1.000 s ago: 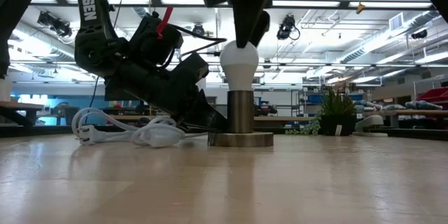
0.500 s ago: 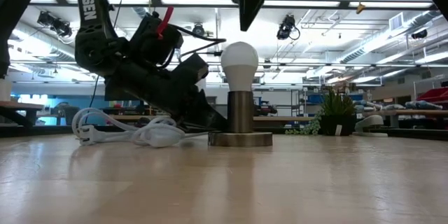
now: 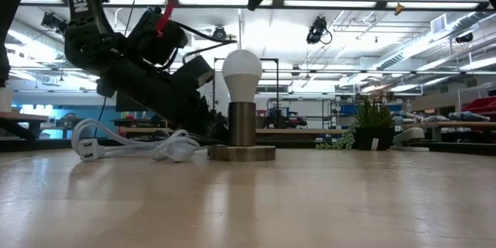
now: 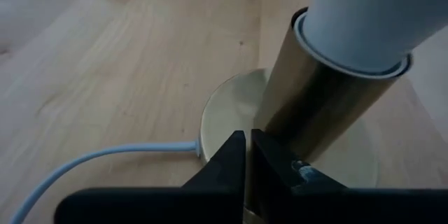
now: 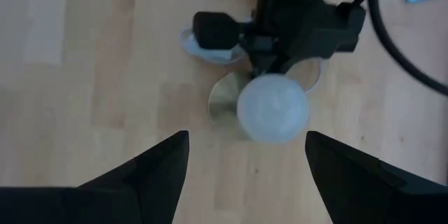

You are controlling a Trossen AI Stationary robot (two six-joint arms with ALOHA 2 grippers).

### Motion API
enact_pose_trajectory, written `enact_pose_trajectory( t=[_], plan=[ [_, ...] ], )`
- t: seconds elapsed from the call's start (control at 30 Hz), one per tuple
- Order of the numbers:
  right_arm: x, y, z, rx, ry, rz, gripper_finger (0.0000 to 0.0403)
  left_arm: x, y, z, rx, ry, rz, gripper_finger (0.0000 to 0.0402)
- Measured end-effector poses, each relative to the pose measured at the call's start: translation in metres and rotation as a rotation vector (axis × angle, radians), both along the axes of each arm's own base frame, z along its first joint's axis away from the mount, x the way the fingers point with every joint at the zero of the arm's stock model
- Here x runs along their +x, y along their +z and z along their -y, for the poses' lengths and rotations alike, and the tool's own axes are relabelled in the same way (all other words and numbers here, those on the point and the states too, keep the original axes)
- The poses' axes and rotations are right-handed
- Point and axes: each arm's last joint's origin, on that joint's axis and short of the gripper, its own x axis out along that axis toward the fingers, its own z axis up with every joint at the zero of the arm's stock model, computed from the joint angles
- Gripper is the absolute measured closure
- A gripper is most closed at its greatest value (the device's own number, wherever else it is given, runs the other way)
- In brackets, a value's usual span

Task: Screw lightbulb
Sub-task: Remove the light bulb from the lamp

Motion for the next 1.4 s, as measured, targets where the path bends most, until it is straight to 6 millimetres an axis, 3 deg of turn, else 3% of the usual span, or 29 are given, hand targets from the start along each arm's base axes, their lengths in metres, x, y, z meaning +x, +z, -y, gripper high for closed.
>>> enact_pose_trajectory(
  t=[0.3, 0.43, 0.57, 0.73, 1.03, 1.17, 1.3, 1.4],
  plan=[
    [0.015, -0.033, -0.005, -0.042, 0.042, 0.027, 0.0110, 0.000, 0.002, 0.000, 0.003, -0.006, 0.010, 0.0370],
    [0.013, -0.039, -0.006, -0.039, 0.046, 0.058, 0.0110, -0.001, 0.001, 0.000, 0.002, -0.007, 0.001, 0.0370],
    [0.000, -0.031, -0.004, -0.032, 0.038, 0.171, 0.0110, -0.001, 0.001, 0.000, 0.001, -0.009, -0.001, 0.0370],
    [-0.030, -0.032, 0.002, -0.022, -0.026, 0.296, 0.0110, -0.001, 0.001, 0.000, 0.001, -0.009, 0.002, 0.0370],
    [-0.078, -0.068, 0.010, 0.135, -0.163, 0.550, 0.0110, 0.000, 0.002, 0.000, 0.002, -0.009, 0.005, 0.0370],
    [-0.081, -0.085, 0.003, 0.295, -0.150, 0.636, 0.0110, 0.000, 0.002, 0.000, 0.002, -0.009, 0.001, 0.0370],
    [-0.077, -0.084, -0.008, 0.454, -0.067, 0.721, 0.0110, 0.000, 0.002, 0.000, 0.002, -0.008, 0.000, 0.0370],
    [-0.074, -0.085, -0.014, 0.460, -0.019, 0.752, 0.0111, -0.001, 0.001, 0.000, 0.001, -0.008, -0.006, 0.0370]
  ],
)
